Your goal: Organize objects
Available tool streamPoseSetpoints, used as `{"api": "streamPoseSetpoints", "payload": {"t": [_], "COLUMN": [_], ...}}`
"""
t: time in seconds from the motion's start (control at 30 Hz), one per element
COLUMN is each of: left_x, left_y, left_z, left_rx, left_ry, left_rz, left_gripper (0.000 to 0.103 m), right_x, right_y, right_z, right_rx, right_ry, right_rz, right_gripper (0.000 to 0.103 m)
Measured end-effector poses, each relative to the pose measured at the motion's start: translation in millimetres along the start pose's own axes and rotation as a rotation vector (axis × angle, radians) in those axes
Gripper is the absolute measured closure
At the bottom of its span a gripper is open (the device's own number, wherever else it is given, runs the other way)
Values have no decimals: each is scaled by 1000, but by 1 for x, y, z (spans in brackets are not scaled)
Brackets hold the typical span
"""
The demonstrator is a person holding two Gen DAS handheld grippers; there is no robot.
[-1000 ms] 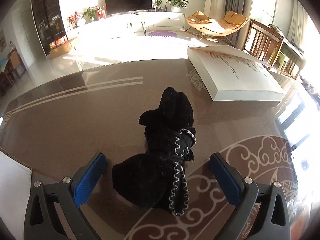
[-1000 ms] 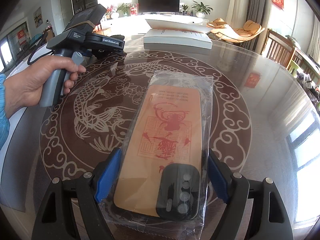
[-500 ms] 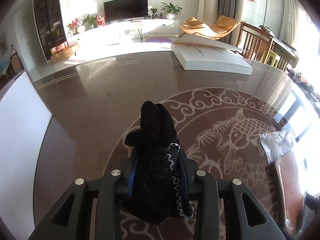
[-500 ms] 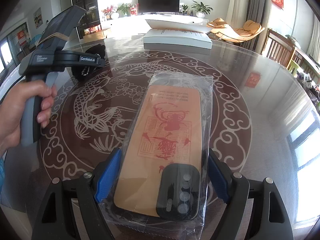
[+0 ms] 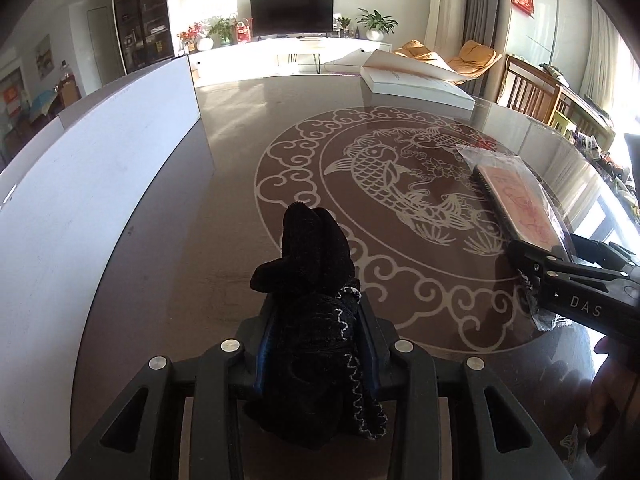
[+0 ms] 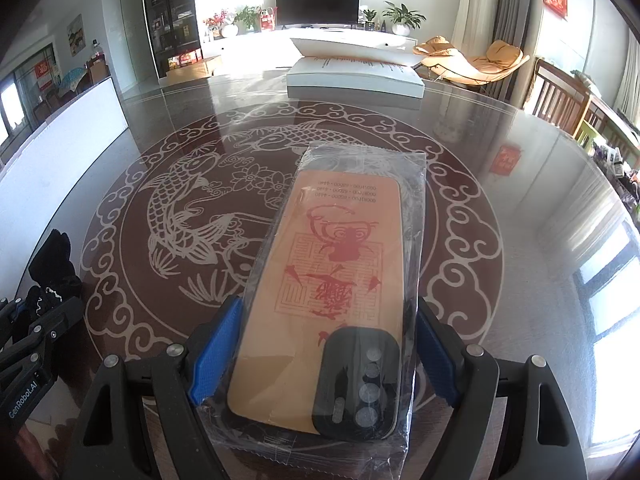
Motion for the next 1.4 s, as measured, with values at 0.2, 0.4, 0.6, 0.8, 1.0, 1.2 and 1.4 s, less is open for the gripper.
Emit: {"api": "streamPoseSetpoints", "payload": {"t": [0.2,0.4,0.6,0.8,1.0,1.2,1.4], "left_x": [0,-3,-3,-3,-2,-2,-2], "left_y": [-1,-4,0,1,2,2,2], "left_z": [0,2,3,2,2,2,2], "left_rx": [0,-33,-13,-3,0,-1,-1], "left_ry": [0,0,-1,-1,0,0,0], "left_rz": [1,14,-15,-37,-41,-41,-41], "left_gripper": [67,68,67,64,64,64,64], "right_x": [0,0,0,0,0,0,0], "right_y": [0,0,0,0,0,0,0], "right_z": [0,0,0,0,0,0,0], "right_rx": [0,0,0,0,0,0,0], "right_ry": [0,0,0,0,0,0,0], "right_rz": [0,0,0,-1,0,0,0], "right_gripper": [22,22,22,22,22,22,22]}}
Point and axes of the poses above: each gripper's, at about its wrist camera, not at the fingertips, and x roughly the way its jaws point, y to its right, z to its underside, the point moved 1 cm from there along x, roughly the way its jaws point, and after that the axes turned 3 degrees about -z, right-handed, at the moved point
